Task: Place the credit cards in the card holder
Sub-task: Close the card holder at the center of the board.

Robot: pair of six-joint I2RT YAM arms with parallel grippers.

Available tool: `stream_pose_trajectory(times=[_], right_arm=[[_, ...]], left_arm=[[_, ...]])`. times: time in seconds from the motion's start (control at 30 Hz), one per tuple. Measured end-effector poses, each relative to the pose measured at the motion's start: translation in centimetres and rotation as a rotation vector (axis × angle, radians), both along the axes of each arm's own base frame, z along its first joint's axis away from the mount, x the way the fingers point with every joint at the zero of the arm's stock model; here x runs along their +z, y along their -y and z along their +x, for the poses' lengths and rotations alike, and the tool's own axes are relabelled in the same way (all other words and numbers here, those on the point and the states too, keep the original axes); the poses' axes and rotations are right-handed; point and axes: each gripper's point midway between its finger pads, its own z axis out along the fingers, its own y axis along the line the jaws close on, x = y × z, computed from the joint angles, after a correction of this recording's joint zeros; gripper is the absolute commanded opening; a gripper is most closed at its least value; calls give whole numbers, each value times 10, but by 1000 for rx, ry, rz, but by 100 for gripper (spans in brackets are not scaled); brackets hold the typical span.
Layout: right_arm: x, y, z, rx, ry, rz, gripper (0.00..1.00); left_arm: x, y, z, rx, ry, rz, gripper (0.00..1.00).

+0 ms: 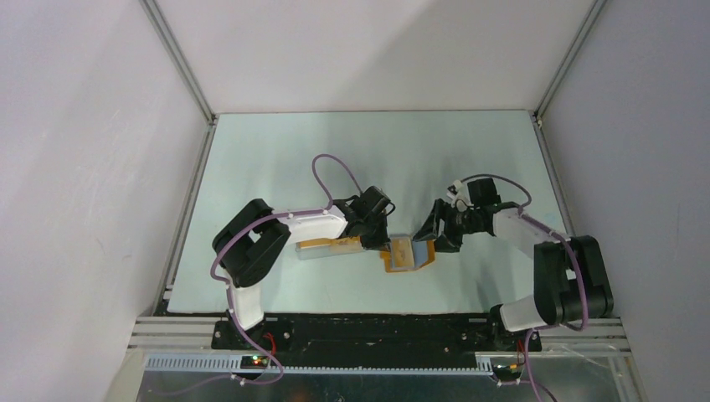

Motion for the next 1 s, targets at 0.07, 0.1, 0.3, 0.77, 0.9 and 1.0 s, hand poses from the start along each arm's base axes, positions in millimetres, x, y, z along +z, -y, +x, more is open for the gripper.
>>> stream_pose_trajectory(times=[0.07,0.1,0.3,0.77,0.9,1.0], right_arm=[[11,-12,-2,32,37,32,69],[15,-18,-4,52,51,46,68],[9,-47,-19,138,12,77,68],[-18,-76,-21,187,-45,14,56],[-23,-78,-21,193,-55,-10,55],[-27,-80,-22,199,-65,-22,54]], left_arm=[[0,0,0,-1,0,0,2],[0,0,0,-2,1,0,4],[0,0,-4,-26,-7,-4,11],[-1,-20,-24,-120,-56,80,5],[0,-23,-30,-174,-63,83,1],[1,-24,-37,-227,-78,81,0]])
